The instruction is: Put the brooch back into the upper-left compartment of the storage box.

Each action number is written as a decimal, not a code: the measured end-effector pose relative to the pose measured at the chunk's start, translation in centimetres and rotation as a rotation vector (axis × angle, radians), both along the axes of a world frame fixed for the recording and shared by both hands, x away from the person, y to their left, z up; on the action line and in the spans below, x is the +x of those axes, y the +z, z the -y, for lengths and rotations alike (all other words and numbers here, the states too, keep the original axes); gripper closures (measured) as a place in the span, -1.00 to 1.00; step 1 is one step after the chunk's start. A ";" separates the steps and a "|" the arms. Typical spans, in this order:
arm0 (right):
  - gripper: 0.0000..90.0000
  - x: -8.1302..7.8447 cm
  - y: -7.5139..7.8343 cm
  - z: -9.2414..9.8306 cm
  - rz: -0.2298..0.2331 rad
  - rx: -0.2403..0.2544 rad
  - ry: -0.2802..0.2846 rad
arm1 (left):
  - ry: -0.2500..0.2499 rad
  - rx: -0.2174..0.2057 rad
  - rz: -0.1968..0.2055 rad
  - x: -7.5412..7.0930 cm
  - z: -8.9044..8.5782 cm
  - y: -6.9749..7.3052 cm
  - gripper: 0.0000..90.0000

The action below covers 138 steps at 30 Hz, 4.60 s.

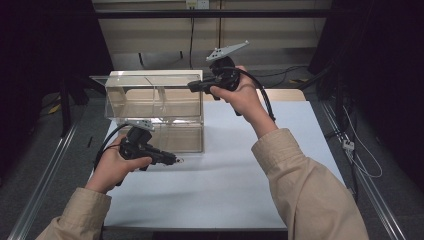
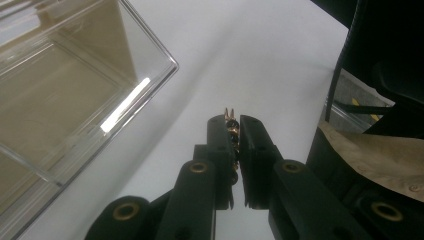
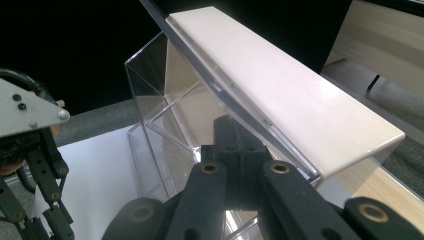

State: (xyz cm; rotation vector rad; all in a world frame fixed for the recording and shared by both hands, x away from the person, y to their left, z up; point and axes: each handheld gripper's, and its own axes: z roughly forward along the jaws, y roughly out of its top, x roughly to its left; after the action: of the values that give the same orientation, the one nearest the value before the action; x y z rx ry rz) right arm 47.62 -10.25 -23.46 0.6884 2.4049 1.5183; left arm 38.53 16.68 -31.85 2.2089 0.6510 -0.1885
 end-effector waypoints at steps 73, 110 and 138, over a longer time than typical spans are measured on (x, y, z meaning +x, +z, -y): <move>1.00 0.1 0.0 0.0 -0.008 -0.001 0.003 | 0.089 0.094 0.075 3.4 -2.5 7.8 0.88; 1.00 0.0 0.1 0.2 -0.007 -0.008 0.003 | 0.147 0.128 0.112 5.6 -3.4 9.5 0.88; 1.00 0.0 0.1 0.2 -0.006 -0.012 0.001 | 0.208 0.154 0.160 6.4 -5.0 10.5 0.88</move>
State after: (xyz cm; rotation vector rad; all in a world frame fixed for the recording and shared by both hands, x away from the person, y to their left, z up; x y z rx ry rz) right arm 47.60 -10.40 -23.36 0.6905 2.4175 1.5030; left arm 44.96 21.67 -21.36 2.2547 0.8222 0.1478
